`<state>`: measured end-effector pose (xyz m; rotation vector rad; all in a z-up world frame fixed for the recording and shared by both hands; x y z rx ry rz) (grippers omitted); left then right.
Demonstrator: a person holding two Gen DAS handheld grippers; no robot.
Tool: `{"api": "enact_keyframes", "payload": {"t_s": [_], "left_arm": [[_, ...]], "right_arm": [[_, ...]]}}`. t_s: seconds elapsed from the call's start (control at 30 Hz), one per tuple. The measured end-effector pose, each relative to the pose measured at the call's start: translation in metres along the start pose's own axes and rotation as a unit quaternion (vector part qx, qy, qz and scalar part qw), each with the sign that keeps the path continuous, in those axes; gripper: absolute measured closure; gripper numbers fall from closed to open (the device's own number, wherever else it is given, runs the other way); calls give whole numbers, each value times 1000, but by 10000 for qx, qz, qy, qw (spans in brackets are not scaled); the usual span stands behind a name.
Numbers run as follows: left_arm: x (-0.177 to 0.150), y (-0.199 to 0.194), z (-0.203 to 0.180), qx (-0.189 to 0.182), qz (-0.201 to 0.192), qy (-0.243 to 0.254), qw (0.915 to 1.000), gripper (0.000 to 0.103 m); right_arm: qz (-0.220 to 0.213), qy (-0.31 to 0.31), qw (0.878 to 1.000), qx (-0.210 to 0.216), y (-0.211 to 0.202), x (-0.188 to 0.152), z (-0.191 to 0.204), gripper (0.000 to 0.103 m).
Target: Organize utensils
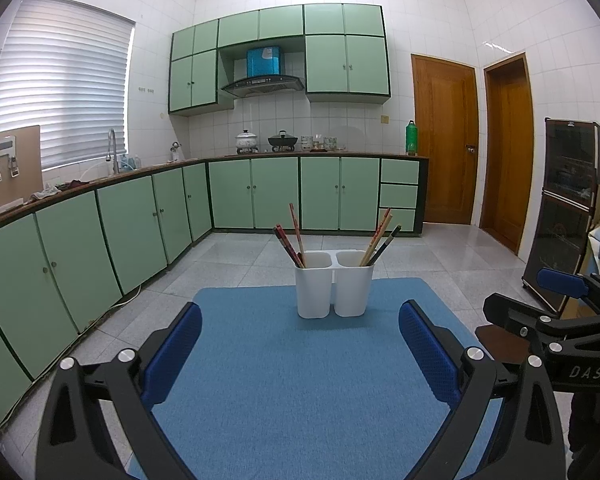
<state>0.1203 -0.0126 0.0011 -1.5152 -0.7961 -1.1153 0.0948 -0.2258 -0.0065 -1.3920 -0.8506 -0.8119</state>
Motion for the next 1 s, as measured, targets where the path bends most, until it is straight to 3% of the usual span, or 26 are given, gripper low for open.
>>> {"api": "enact_keyframes", "payload": {"t_s": [1.0], "left_arm": [[2,3,-2,37,47,-28,10000,6]], "right_arm": [[64,-5,10000,0,6,-6,-2,6]]}}
Point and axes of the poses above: each gripper's, at about its wrist camera, not at the fingertips, and y roughly the way its jaws point, z to its left, x to its top, the point moved 9 cm from there along y, roughly the way its jaws point, and after that the axes turned 8 degrees about -x, right-handed, at the moved point
